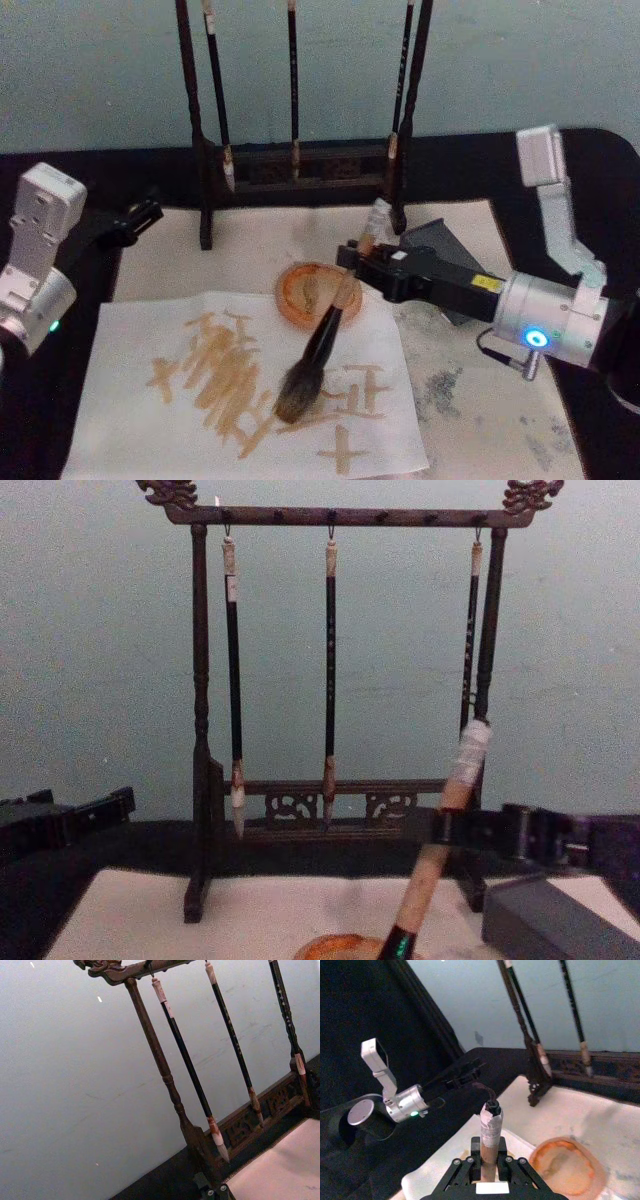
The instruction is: Pick up the brush from the inkstone, write on the paper, then place the brush back to its original position.
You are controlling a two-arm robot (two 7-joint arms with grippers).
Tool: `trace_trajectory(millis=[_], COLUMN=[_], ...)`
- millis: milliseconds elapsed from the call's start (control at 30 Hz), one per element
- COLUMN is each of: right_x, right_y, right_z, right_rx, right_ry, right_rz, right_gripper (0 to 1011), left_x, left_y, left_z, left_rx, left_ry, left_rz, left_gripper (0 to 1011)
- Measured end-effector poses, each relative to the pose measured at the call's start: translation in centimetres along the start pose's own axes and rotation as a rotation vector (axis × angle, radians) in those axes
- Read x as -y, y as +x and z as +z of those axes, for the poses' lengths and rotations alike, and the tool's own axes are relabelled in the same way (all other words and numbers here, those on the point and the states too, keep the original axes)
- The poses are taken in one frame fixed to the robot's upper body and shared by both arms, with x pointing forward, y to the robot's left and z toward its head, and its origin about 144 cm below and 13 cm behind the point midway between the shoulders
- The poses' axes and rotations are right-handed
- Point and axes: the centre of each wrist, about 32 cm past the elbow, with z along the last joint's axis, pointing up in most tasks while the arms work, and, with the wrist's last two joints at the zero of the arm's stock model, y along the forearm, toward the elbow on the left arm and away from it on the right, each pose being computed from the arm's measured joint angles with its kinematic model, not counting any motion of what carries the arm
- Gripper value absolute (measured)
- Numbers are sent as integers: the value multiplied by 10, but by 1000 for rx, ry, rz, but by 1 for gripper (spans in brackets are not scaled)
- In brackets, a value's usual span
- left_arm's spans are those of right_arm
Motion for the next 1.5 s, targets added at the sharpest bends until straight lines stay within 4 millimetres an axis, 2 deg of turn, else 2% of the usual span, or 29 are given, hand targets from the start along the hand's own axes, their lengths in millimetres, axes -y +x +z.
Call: trace_trajectory(millis=[467, 767, 967, 1200, 1500], right_x=[27, 32, 25, 9, -10], right_y=[10, 4, -9, -23, -26], right_z=[2, 9, 19, 25, 20], right_rx=[-15, -1, 23, 48, 40], right_ry=[49, 83, 102, 96, 68], right_rz=[-52, -38, 13, 72, 90], right_gripper=[185, 185, 185, 185, 185], left_x=[0, 0, 0, 0, 0], left_y=[0, 0, 0, 0, 0], left_z=[0, 0, 0, 0, 0], left_rx=[0, 0, 0, 0, 0], left_ry=[0, 0, 0, 0, 0], left_rz=[0, 0, 0, 0, 0], left_gripper=[1002, 1002, 1000, 1002, 1002])
